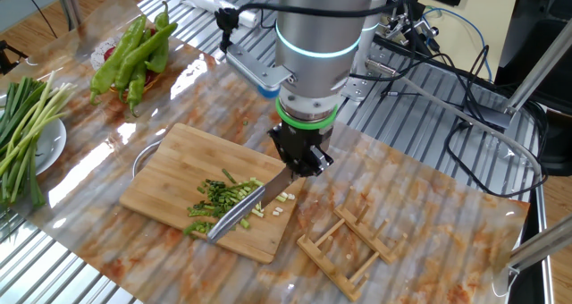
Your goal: Chop the green garlic
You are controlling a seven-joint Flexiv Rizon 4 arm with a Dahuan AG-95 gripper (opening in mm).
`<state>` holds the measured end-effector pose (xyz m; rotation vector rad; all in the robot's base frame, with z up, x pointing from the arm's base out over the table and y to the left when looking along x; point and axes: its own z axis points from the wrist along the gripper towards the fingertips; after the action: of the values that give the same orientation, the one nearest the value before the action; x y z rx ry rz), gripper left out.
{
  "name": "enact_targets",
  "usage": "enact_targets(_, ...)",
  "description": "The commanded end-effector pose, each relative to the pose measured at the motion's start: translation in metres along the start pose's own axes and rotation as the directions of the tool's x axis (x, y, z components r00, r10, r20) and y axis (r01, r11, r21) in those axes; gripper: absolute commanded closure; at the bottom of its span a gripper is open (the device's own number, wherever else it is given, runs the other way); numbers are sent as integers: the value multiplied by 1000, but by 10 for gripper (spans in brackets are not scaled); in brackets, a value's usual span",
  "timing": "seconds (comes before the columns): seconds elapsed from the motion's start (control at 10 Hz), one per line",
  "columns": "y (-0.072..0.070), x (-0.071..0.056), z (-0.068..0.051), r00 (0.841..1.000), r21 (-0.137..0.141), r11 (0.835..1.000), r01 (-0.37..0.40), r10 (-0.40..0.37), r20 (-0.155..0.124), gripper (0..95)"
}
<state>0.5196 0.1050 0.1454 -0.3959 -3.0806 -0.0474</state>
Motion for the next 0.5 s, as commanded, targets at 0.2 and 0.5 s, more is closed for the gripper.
enact_targets(0.2,1,0,4,1000,3,1000,-2,2,5,950)
enact_targets(0.5,0,0,3,1000,11,1000,8,-8,5,950)
